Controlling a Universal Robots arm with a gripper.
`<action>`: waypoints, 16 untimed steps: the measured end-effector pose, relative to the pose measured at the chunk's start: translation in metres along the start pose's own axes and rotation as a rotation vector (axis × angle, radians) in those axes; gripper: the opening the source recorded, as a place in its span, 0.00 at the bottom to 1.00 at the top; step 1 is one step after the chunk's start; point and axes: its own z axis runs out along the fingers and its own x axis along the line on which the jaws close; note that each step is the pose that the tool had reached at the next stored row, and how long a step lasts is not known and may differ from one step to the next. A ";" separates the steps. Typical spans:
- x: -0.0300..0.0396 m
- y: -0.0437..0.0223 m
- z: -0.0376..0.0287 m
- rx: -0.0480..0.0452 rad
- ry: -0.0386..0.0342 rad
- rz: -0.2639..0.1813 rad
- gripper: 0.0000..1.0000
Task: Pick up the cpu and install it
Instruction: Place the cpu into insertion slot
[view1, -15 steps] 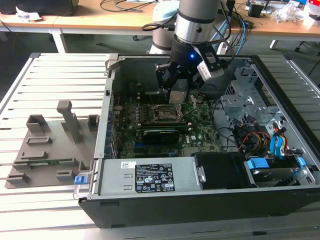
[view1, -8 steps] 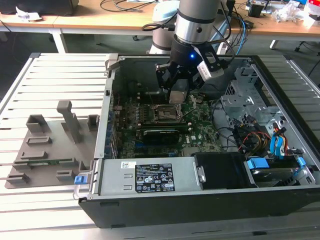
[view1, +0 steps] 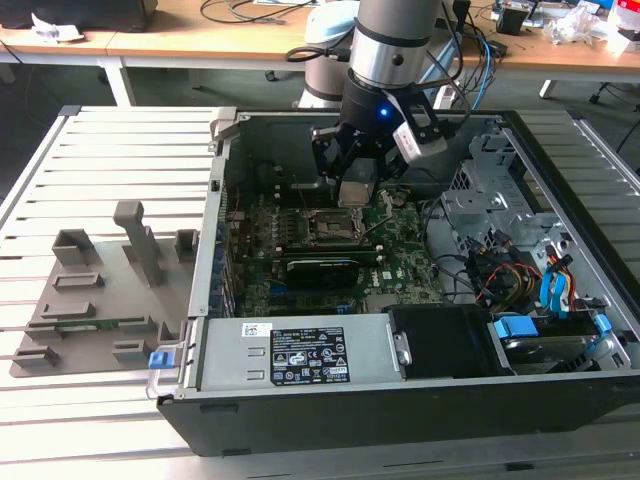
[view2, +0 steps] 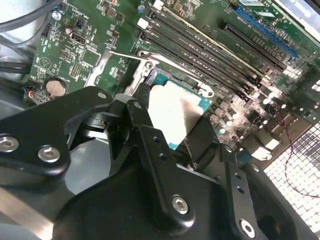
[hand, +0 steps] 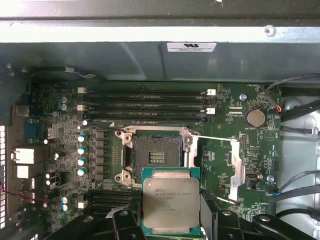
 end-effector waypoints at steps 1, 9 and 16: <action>0.0000 0.0000 0.0000 -0.0001 0.0001 0.009 0.55; 0.0000 0.0000 0.0002 -0.0022 0.0022 0.115 0.55; 0.0000 0.0000 0.0004 -0.0038 0.0032 0.166 0.55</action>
